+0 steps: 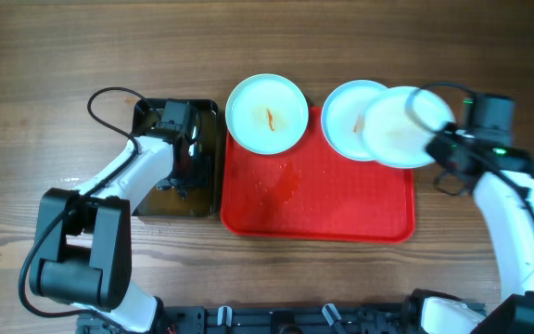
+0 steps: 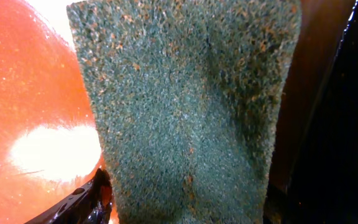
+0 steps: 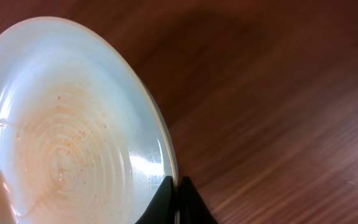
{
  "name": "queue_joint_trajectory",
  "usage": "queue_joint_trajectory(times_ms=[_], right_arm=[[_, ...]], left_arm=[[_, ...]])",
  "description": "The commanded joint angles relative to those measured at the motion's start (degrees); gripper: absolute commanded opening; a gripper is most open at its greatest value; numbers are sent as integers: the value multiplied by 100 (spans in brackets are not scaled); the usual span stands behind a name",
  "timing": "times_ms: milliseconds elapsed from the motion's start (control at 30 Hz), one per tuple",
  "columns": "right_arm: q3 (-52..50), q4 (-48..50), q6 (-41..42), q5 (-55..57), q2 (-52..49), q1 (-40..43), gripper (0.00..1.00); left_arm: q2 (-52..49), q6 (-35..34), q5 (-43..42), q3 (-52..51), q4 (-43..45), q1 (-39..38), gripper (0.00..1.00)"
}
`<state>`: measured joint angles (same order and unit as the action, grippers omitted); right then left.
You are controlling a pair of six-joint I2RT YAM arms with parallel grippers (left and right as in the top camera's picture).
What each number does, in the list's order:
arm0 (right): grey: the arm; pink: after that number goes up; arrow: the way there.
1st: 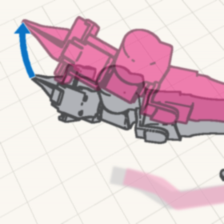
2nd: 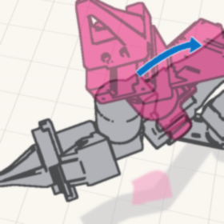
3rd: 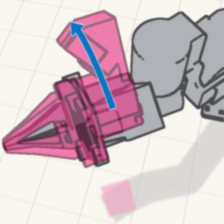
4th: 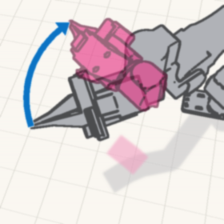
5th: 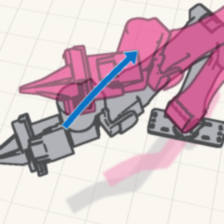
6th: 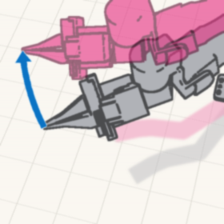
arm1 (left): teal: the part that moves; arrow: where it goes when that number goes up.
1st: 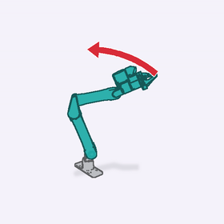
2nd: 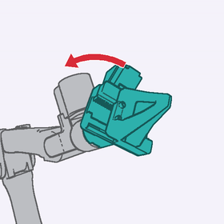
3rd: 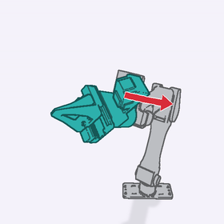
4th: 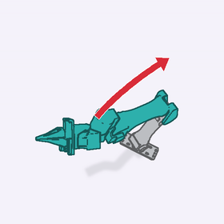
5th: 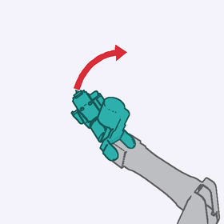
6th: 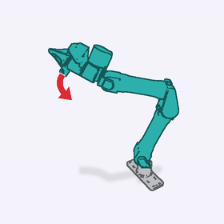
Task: Clean dirty plates on tray and stack at the side
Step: 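Lift the front plate with the right gripper and place it right of tray, then pull the back-right plate forward on the tray with the right gripper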
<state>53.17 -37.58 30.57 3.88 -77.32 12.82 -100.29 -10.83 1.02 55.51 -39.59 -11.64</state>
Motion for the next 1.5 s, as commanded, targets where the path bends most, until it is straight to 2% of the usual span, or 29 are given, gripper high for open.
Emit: queue_joint_trajectory(times_ms=[0,133,400,467,500,567,633,800,933,1033,1133,1267,1367,1467], right_arm=[[-37,-87,428,-437,114,903,4],[-291,-66,605,-396,70,1808,4],[-317,-153,391,-278,-26,1950,5],[-317,-170,391,-269,-26,1950,18],[-317,-168,393,-269,-26,1950,31],[-315,-166,391,-275,-26,1950,38],[-315,-164,275,-496,-26,1950,52],[-315,-61,-723,-1864,-26,1823,58],[-315,-15,-1244,-2455,-26,1239,59],[-315,210,-1707,-2691,-26,321,60],[-315,595,-1792,-2618,-26,-651,61],[-315,1259,-1261,-2100,-258,-1912,63],[-315,1753,-994,-1998,-684,-2531,65],[-315,2295,-227,-1641,-1412,-3141,66]], left_arm=[[-31,-9,-11,2,15,-13,67],[-31,-9,-13,2,13,-13,67],[-31,-7,-13,2,11,-13,66],[-31,-7,-13,2,11,-13,66],[-31,-9,-13,2,13,-13,66],[-31,-9,-13,2,11,-13,66],[-31,-7,-13,2,15,-13,66],[-31,-9,-13,2,15,-13,66],[-31,-9,-13,2,15,-13,67],[-31,-9,-13,2,15,-13,67],[-31,-9,-13,2,15,-13,67],[-31,-9,-13,0,13,-13,67],[-31,-9,-55,2,13,-13,67],[-31,-7,-55,2,13,-13,67]])
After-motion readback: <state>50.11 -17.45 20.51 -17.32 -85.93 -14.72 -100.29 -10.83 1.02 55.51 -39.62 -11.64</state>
